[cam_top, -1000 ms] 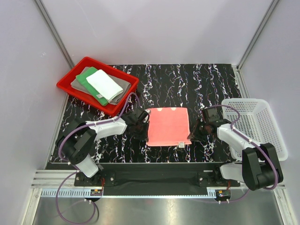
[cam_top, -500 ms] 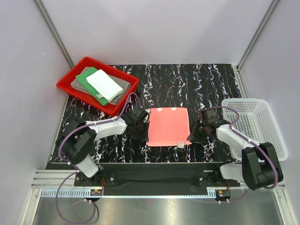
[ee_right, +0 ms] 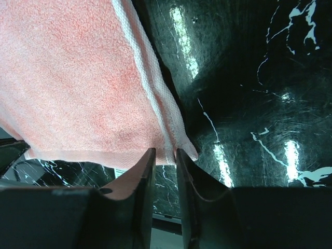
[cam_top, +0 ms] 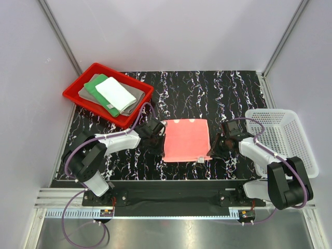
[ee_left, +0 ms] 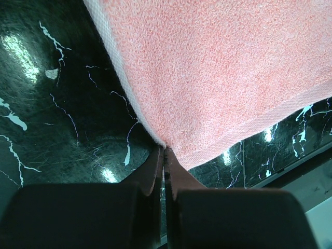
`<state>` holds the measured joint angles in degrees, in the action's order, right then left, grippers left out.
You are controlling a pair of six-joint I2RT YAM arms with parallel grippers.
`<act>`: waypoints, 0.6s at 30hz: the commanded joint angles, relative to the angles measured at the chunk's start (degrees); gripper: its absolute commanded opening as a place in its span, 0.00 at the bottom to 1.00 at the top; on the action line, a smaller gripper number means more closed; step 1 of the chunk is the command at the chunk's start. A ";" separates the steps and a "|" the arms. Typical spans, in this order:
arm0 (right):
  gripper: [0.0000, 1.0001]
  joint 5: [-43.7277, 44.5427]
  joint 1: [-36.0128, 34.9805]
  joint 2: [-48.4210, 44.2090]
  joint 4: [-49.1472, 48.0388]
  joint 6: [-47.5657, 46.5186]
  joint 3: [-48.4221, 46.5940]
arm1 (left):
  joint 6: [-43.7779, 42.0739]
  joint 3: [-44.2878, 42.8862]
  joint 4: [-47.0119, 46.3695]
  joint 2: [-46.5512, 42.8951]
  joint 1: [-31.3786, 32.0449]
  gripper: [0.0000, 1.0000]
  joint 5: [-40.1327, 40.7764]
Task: Fold and stack the towels
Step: Fold the towel
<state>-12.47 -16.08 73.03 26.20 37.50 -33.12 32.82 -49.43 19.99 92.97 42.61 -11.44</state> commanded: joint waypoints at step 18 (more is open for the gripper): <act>0.00 6.14 -0.97 -3.78 6.14 -2.60 -6.69 | 3.21 -8.31 7.17 -2.70 -0.07 0.00 0.81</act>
<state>-9.47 -16.45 71.02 29.87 36.40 -36.38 34.63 -54.85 25.41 92.64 42.61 -11.18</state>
